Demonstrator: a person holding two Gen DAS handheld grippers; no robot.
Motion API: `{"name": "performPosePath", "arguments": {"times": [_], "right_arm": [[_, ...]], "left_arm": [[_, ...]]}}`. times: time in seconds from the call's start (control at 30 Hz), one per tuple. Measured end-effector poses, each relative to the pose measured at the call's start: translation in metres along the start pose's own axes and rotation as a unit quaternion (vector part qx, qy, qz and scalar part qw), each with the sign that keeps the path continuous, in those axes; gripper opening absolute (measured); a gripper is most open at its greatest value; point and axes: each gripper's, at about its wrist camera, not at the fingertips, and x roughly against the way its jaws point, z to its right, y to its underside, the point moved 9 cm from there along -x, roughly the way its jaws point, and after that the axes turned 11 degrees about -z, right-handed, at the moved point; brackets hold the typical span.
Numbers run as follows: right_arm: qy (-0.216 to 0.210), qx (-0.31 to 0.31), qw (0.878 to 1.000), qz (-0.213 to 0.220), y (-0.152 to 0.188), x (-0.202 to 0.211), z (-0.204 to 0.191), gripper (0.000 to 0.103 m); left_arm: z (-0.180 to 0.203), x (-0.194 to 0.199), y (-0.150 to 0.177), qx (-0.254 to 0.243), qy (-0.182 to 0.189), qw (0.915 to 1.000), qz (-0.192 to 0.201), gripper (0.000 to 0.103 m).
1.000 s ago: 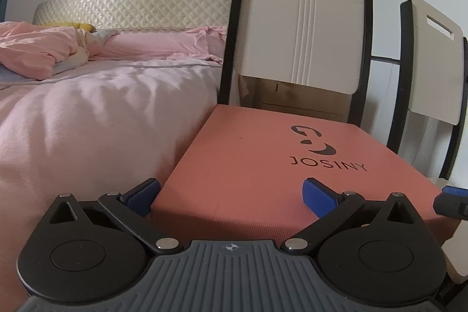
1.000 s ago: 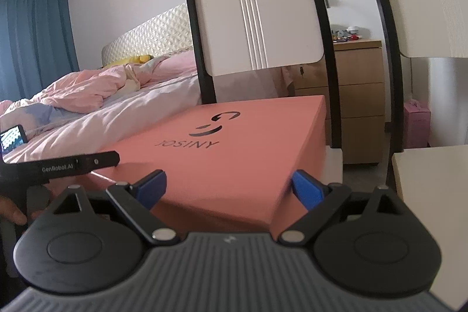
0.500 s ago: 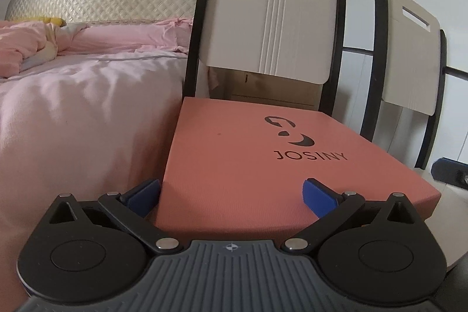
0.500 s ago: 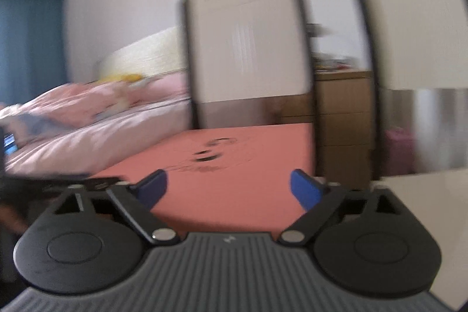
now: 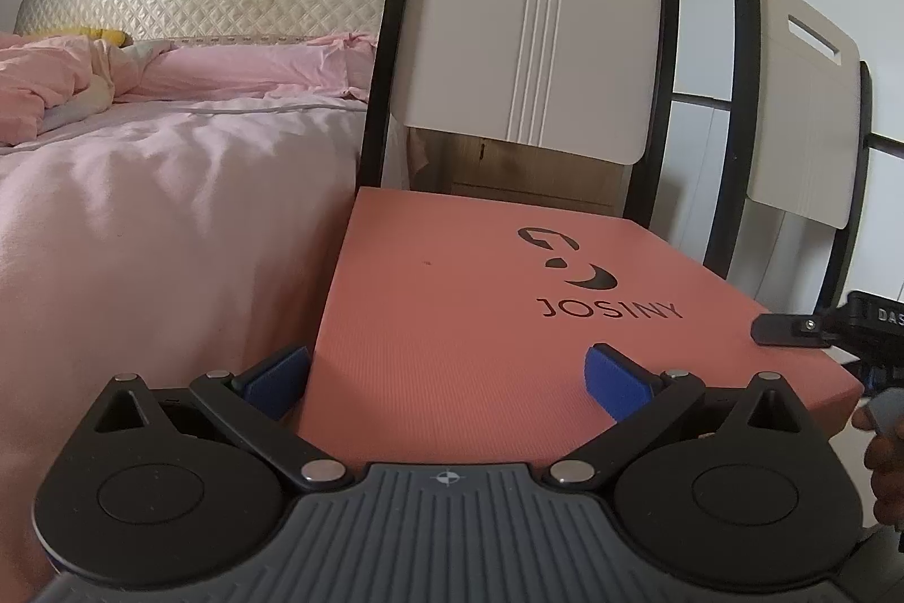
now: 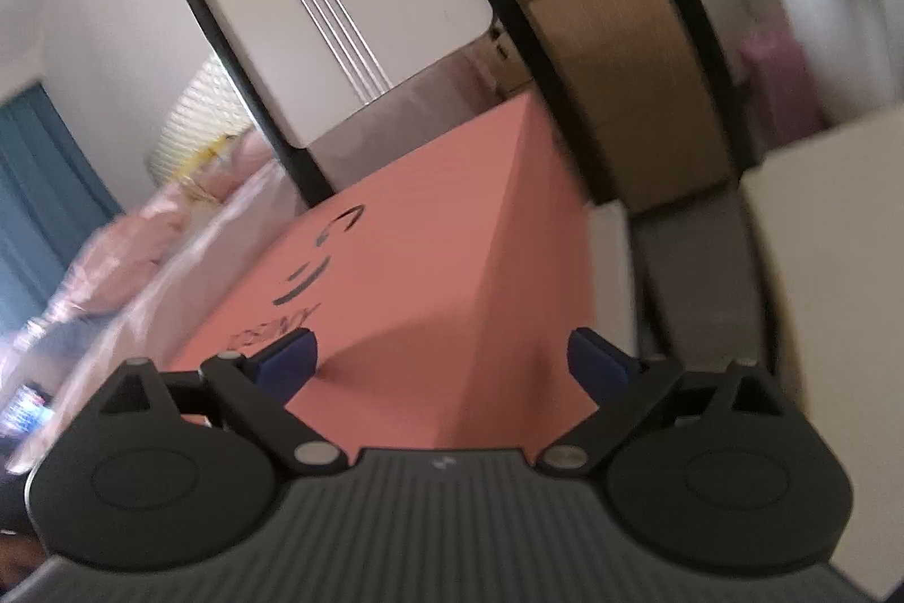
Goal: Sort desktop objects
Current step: 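Press the lid down onto the box rim with both grippers, then open both grippers and pull them back from the closed box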
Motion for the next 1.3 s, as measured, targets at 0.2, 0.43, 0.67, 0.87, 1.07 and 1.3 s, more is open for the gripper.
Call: {"name": "performPosePath", "arguments": {"times": [0.2, 0.43, 0.67, 0.87, 1.07, 1.3], "right_arm": [[-0.019, 0.004, 1.000, -0.006, 0.002, 0.004, -0.005, 0.086], [-0.014, 0.025, 1.000, -0.002, 0.006, 0.016, -0.010, 0.077], [-0.005, 0.032, 0.999, -0.002, 0.014, 0.021, -0.017, 0.078], [0.011, 0.030, 0.999, 0.005, 0.016, 0.021, -0.019, 0.078], [0.021, 0.026, 0.999, 0.014, 0.014, 0.019, -0.017, 0.078], [0.041, 0.036, 0.998, 0.031, 0.009, 0.019, -0.018, 0.078]], "left_arm": [[0.000, -0.004, -0.002, -0.001, 0.001, 1.0000, -0.005, 0.103], [-0.001, -0.013, -0.008, -0.004, -0.006, 0.9999, -0.012, 0.103], [-0.005, -0.022, -0.014, 0.001, -0.017, 0.9997, -0.015, 0.103], [-0.005, -0.022, -0.014, 0.002, -0.020, 0.9997, -0.011, 0.103], [-0.007, -0.024, -0.015, 0.003, -0.015, 0.9998, -0.011, 0.103], [-0.004, -0.018, -0.014, -0.009, -0.024, 0.9997, -0.004, 0.103]]}}
